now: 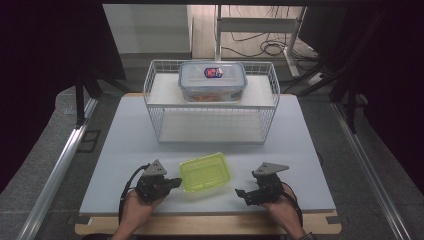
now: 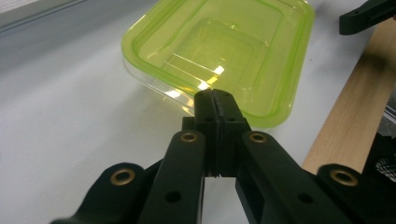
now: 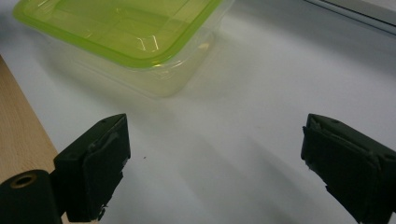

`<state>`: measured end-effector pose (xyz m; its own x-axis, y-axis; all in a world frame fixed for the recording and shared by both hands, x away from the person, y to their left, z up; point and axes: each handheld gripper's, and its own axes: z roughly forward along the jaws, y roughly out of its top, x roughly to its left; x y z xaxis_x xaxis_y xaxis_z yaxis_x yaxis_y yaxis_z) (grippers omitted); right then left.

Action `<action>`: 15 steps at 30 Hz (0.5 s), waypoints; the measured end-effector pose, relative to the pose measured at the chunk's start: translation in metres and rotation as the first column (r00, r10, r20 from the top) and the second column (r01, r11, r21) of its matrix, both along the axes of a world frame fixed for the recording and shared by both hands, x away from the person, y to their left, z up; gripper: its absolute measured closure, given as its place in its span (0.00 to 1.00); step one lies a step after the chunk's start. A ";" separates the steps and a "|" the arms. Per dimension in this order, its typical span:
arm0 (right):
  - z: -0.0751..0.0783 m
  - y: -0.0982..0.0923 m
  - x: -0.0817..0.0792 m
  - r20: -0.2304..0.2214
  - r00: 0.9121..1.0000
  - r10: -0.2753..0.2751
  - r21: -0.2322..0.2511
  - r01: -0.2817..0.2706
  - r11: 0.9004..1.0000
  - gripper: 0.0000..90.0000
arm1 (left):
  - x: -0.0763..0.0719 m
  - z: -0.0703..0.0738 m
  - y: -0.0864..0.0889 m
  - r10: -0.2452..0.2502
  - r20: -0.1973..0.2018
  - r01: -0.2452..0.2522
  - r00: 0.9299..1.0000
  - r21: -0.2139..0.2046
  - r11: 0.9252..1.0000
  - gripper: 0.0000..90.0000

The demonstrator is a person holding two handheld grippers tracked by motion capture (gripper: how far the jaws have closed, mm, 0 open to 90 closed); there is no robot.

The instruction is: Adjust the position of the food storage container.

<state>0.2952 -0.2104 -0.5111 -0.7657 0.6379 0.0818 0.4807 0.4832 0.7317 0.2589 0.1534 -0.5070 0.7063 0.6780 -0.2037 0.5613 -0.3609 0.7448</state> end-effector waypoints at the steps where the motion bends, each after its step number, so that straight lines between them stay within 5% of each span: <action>1: 0.000 0.000 0.000 0.000 1.000 0.000 -0.001 0.000 1.000 0.09 | 0.000 0.000 -0.001 -0.009 -0.004 0.009 1.000 -0.006 1.000 1.00; 10: 0.000 0.000 0.000 -0.005 1.000 0.000 -0.006 -0.001 1.000 0.09 | -0.001 -0.001 -0.005 -0.027 -0.001 0.027 1.000 0.003 1.000 0.97; 15: 0.000 -0.001 0.000 -0.004 1.000 0.000 -0.005 0.000 1.000 0.09 | 0.001 -0.002 0.000 0.007 -0.014 -0.006 1.000 0.019 1.000 0.62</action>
